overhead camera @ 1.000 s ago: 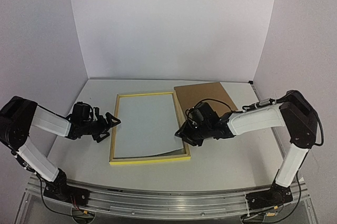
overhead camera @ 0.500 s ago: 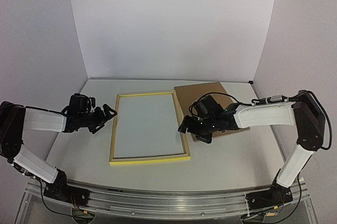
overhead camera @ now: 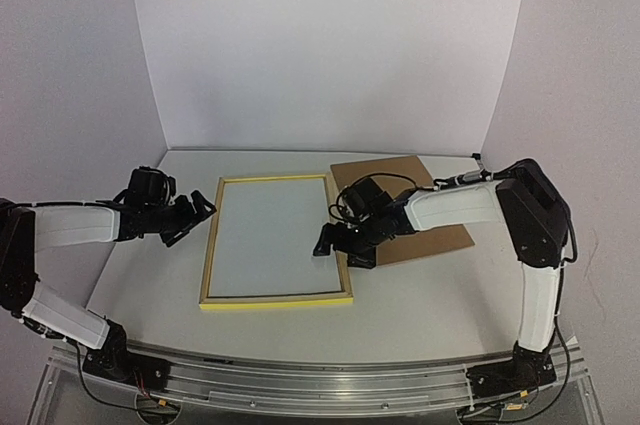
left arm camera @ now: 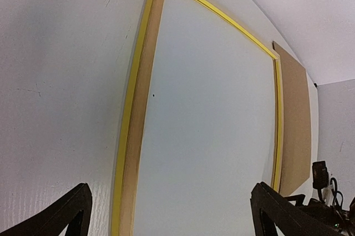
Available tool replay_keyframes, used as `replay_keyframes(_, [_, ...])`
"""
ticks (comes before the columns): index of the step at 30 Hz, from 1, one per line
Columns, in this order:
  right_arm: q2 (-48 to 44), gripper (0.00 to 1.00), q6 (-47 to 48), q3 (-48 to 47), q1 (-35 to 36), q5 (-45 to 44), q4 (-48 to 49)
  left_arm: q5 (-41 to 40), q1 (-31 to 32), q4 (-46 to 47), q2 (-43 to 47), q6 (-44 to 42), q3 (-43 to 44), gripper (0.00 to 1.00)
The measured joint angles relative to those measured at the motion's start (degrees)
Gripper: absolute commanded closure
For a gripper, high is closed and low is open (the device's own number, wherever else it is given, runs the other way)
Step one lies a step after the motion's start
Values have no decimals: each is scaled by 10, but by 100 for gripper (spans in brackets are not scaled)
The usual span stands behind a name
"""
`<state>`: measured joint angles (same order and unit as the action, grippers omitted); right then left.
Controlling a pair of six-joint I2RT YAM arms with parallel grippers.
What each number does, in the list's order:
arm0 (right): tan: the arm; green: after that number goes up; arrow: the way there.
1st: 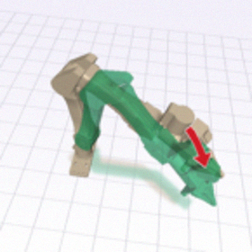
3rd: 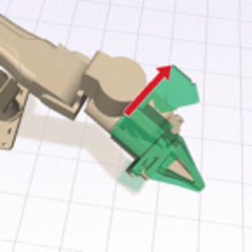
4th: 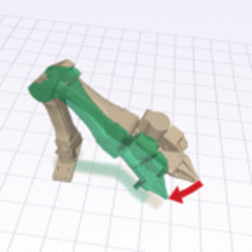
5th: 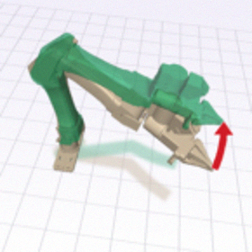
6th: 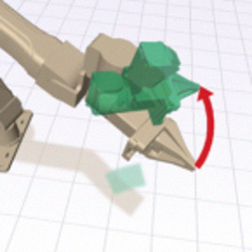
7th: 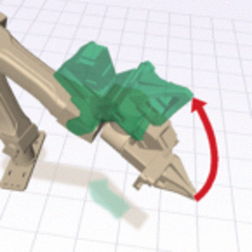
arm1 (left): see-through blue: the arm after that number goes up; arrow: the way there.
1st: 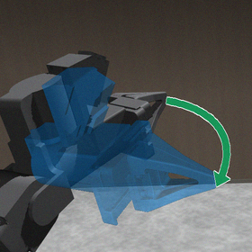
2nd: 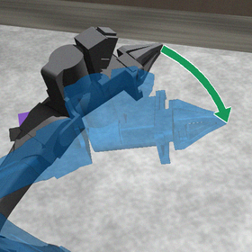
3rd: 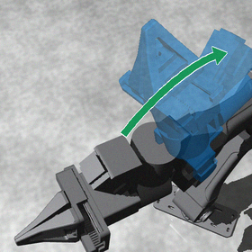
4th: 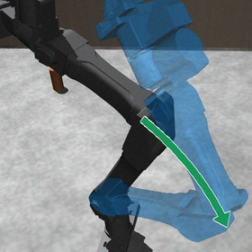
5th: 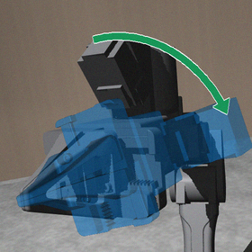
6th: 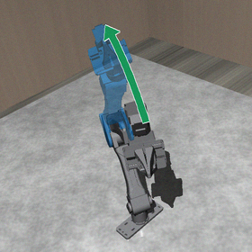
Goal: Put the photo into the frame
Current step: Move the photo frame to the center of the board.
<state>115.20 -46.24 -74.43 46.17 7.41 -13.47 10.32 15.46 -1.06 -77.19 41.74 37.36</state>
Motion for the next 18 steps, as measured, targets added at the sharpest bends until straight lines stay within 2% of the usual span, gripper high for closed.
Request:
replay_keyframes(12, [80, 10, 28, -101, 15, 78, 4, 7, 0, -4, 16, 1, 0, 0])
replay_keyframes(18, [57, 9, 46, -72, 16, 66, 5, 50, 0, 11, 21, 8, 0, 0])
